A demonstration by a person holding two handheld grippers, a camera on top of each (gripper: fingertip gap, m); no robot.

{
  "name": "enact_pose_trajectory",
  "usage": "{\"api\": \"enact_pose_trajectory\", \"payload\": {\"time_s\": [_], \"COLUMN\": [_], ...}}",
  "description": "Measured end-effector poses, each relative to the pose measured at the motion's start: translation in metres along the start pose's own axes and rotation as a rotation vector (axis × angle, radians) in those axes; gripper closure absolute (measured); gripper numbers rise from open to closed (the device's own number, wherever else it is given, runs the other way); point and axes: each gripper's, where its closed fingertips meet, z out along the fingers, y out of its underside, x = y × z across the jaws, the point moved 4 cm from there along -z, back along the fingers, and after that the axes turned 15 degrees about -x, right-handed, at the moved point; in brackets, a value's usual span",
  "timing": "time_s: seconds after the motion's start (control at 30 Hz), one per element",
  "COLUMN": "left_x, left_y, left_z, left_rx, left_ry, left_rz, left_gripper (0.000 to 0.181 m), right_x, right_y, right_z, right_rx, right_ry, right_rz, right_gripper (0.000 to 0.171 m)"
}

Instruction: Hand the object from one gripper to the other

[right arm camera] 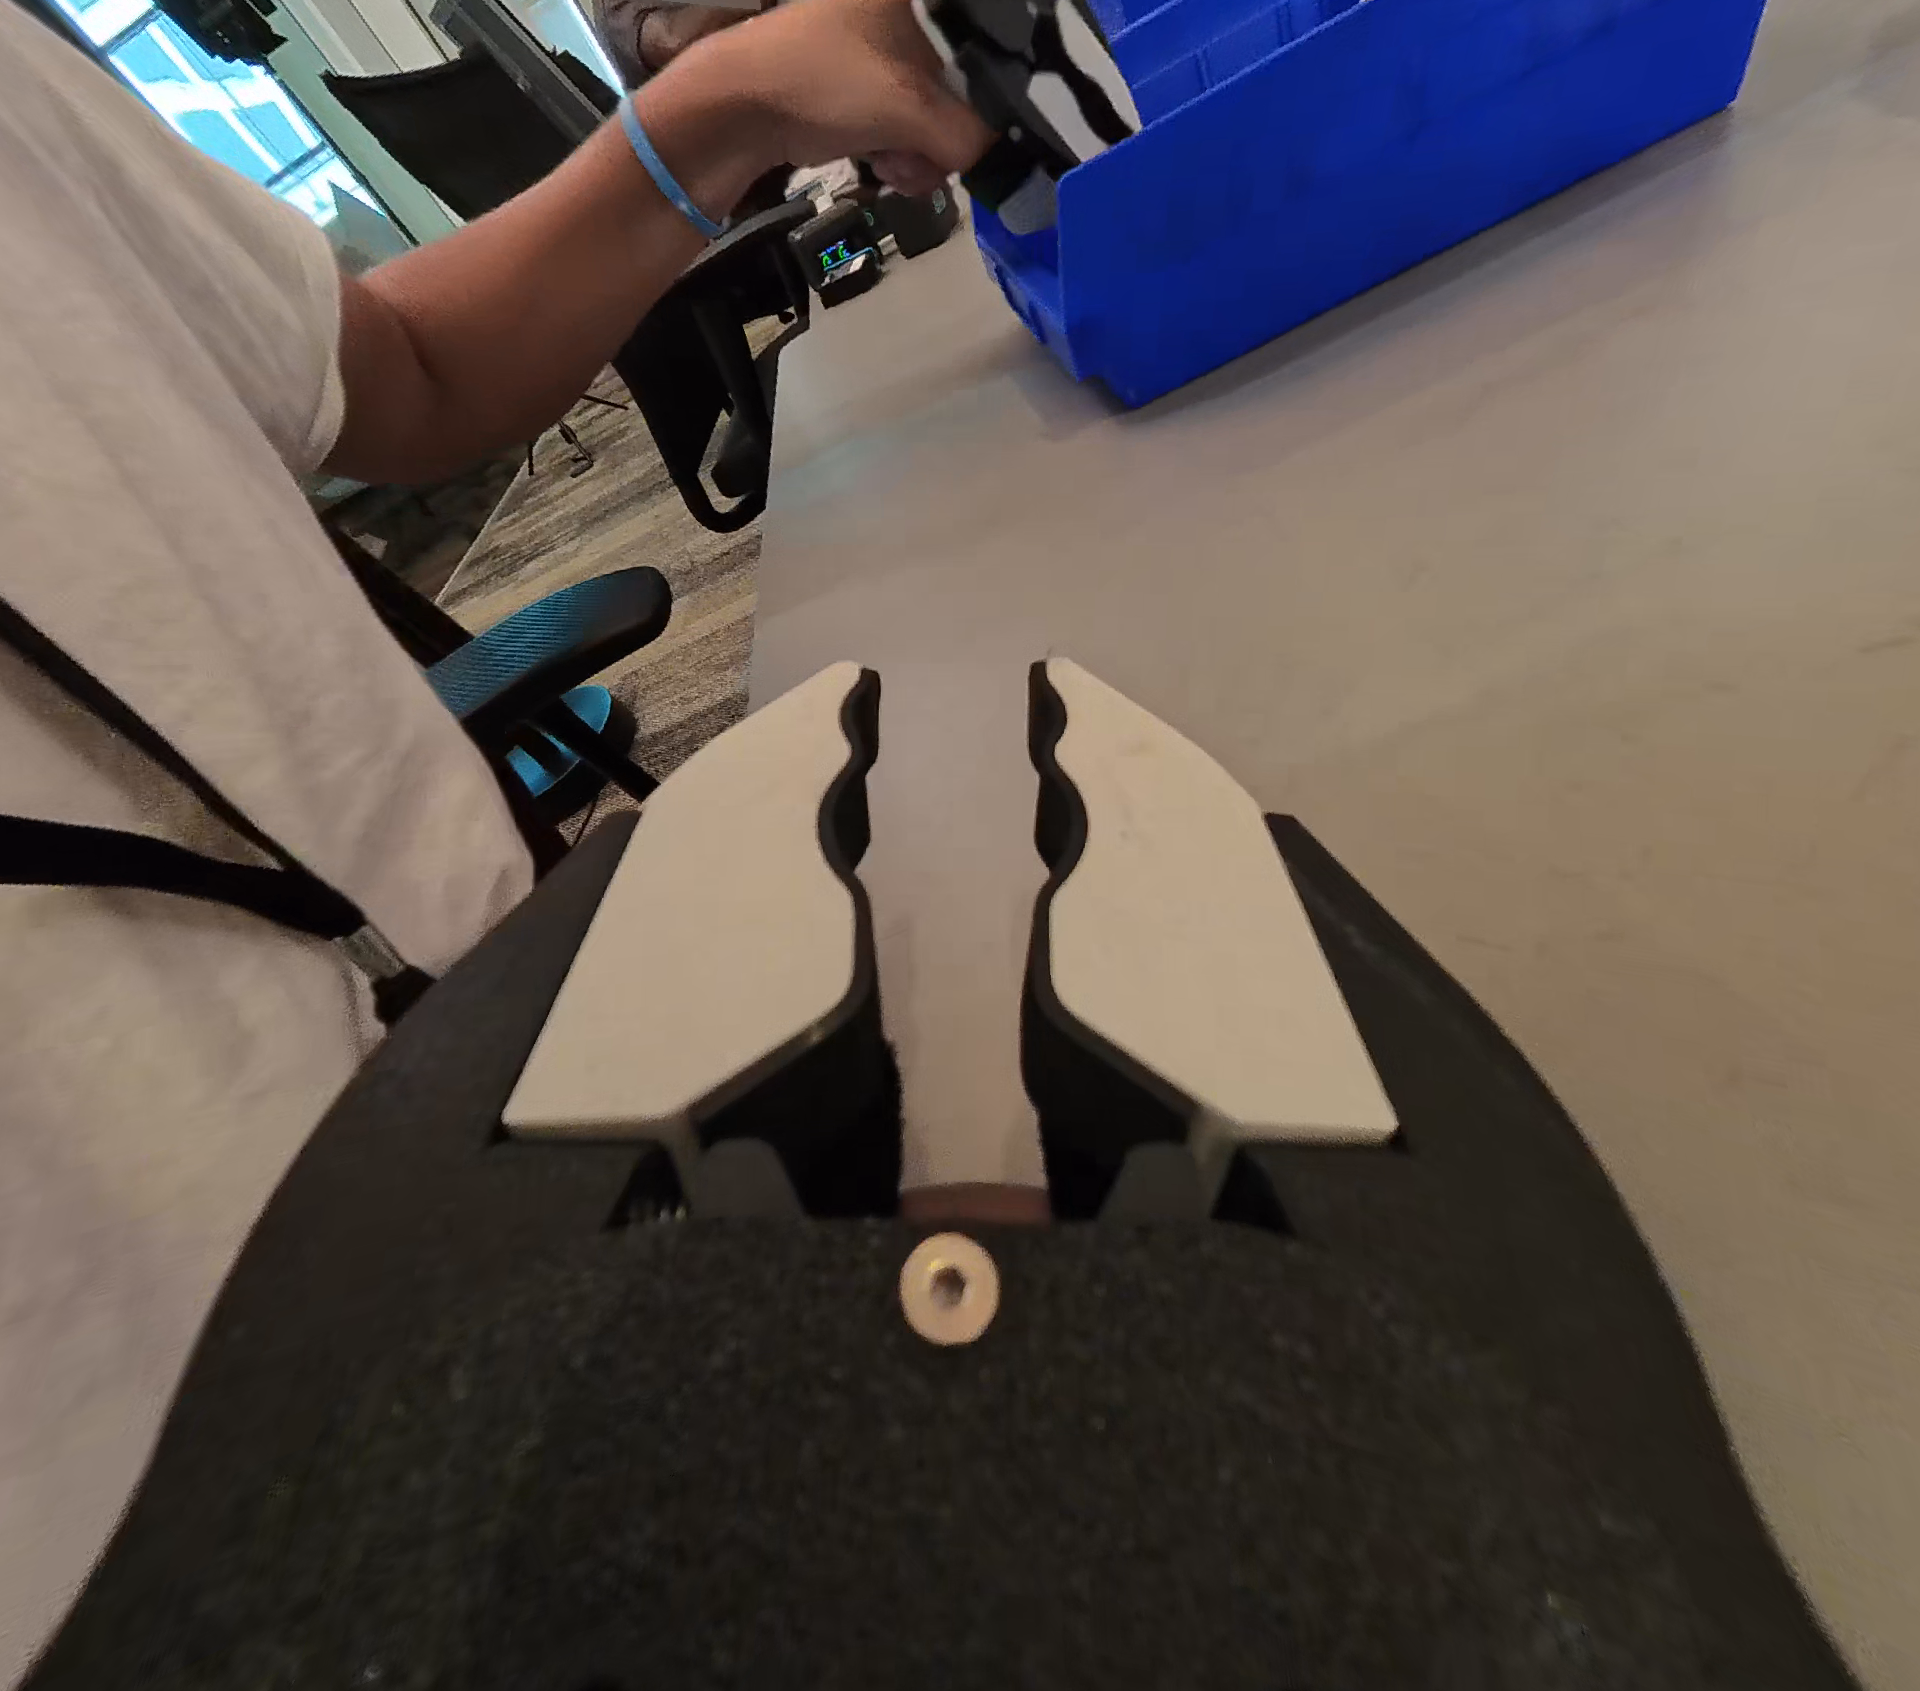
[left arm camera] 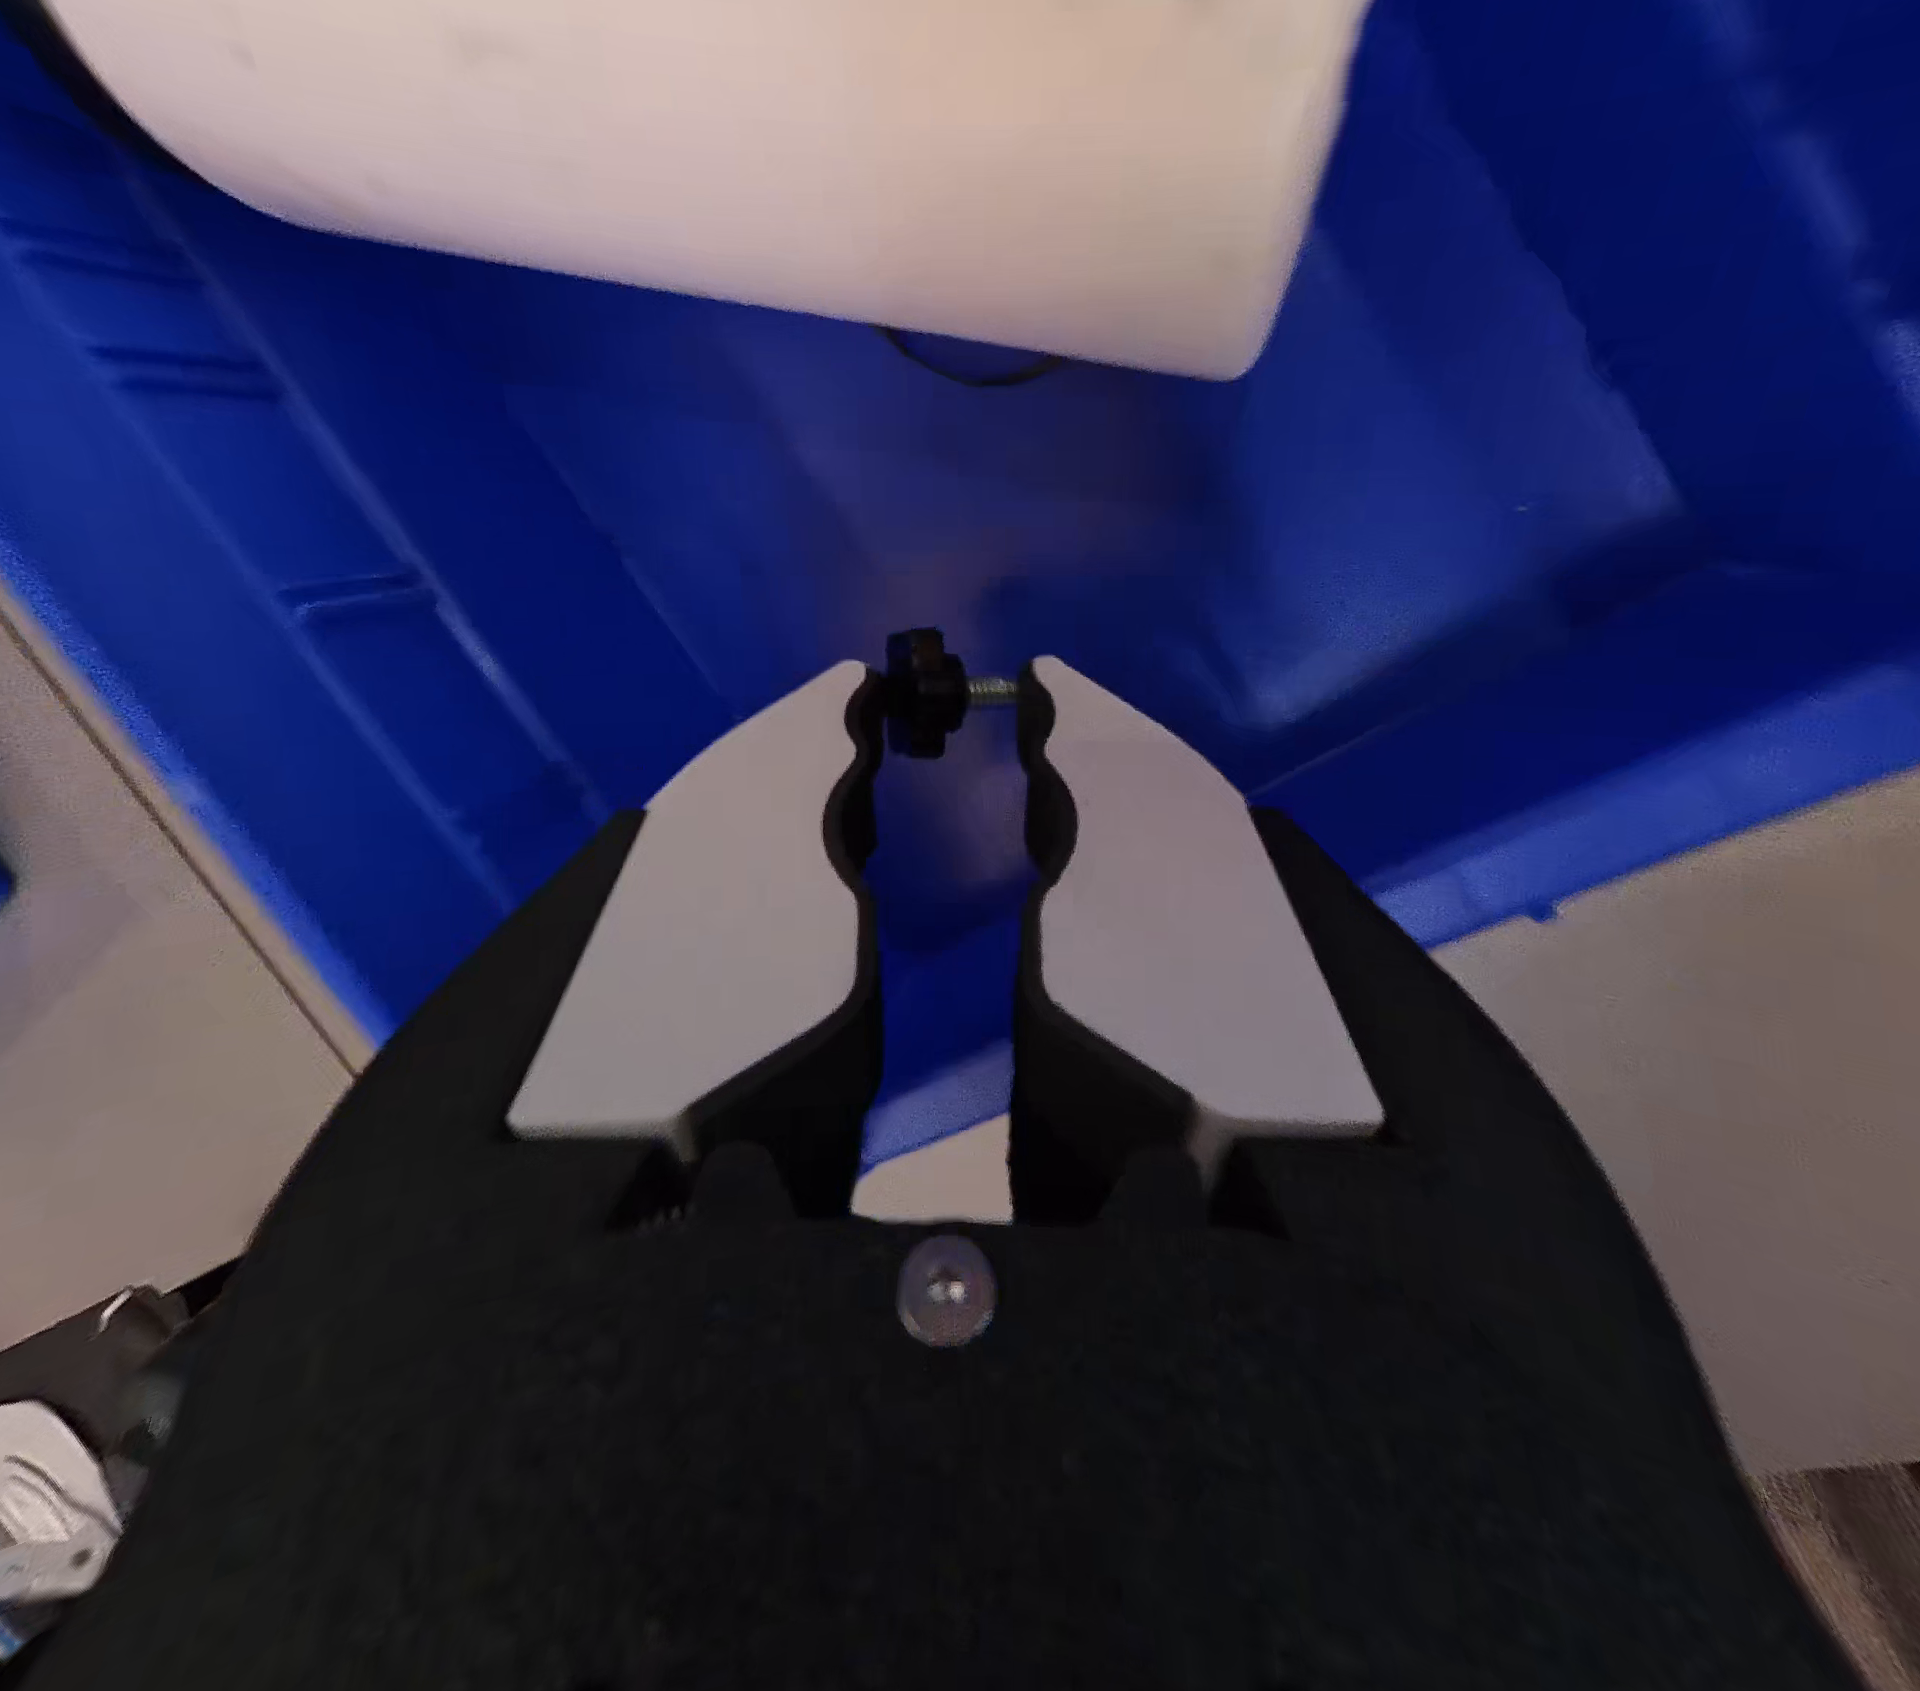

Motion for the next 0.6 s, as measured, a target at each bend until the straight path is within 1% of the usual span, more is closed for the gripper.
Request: {"api": "enact_pose_trajectory", "payload": {"time_s": [0.17,0.33,0.43,0.53,0.6], "left_x": [0.007,0.035,0.068,0.113,0.146], "left_y": [-0.001,-0.016,-0.039,-0.065,-0.082], "left_z": [-0.050,-0.103,-0.137,-0.164,-0.174], "left_rx": [0.183,0.434,0.636,0.818,0.894], "left_ry": [-0.105,-0.158,-0.158,-0.131,-0.141], "left_rz": [0.006,0.072,0.179,0.288,0.371], "left_gripper": [0.157,0.157,0.158,0.158,0.158], "right_x": [0.002,0.012,0.034,0.058,0.068], "right_y": [-0.001,-0.008,-0.021,-0.051,-0.073], "right_z": [0.002,0.000,-0.001,-0.005,-0.009], "right_rx": [-0.002,0.033,0.035,0.072,0.110], "right_ry": [0.011,-0.005,0.002,-0.037,-0.087], "right_rz": [0.006,0.041,0.065,0.150,0.194], "right_gripper": [0.144,0.144,0.144,0.135,0.128]}}
